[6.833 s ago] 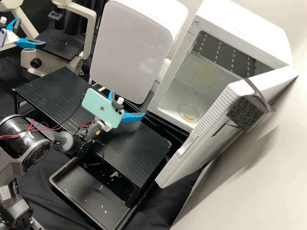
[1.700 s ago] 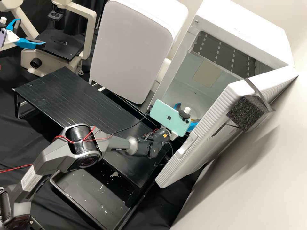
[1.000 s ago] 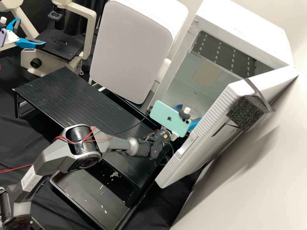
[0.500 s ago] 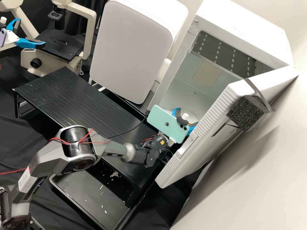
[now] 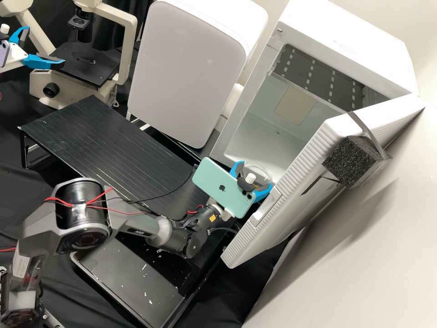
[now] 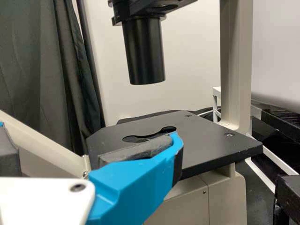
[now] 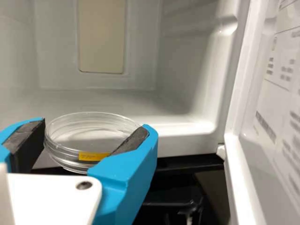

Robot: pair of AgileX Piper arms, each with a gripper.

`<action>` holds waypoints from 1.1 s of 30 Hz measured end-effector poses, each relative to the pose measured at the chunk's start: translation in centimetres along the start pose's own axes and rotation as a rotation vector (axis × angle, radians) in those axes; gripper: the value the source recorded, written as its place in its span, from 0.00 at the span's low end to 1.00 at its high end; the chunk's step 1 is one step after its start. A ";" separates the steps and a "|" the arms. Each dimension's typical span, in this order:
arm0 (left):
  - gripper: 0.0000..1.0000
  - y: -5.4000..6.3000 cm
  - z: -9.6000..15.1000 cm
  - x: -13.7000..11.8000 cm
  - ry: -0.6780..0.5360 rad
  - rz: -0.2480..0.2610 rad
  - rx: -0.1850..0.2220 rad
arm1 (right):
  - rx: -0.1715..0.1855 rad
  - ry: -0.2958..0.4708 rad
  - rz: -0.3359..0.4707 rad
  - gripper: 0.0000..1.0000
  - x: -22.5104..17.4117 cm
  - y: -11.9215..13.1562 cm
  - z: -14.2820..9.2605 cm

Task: Take the petri dish out of the incubator

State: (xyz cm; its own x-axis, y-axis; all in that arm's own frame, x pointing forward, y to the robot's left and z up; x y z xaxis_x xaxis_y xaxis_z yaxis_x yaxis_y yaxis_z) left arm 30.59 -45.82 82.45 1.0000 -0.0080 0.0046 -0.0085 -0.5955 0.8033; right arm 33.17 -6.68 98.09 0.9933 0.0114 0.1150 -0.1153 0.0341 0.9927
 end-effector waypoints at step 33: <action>1.00 0.0 0.0 0.0 0.000 0.000 0.000 | -0.015 0.178 -0.095 0.00 -10.3 -7.7 -6.7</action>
State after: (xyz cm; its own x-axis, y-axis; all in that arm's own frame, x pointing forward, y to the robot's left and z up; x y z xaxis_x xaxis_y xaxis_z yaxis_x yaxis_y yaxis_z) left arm 30.59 -45.82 82.45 1.0000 -0.0080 0.0046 -0.0085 -0.5955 0.8033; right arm 23.82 -0.39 88.99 0.9830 0.1834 0.0119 -0.0230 0.0585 0.9980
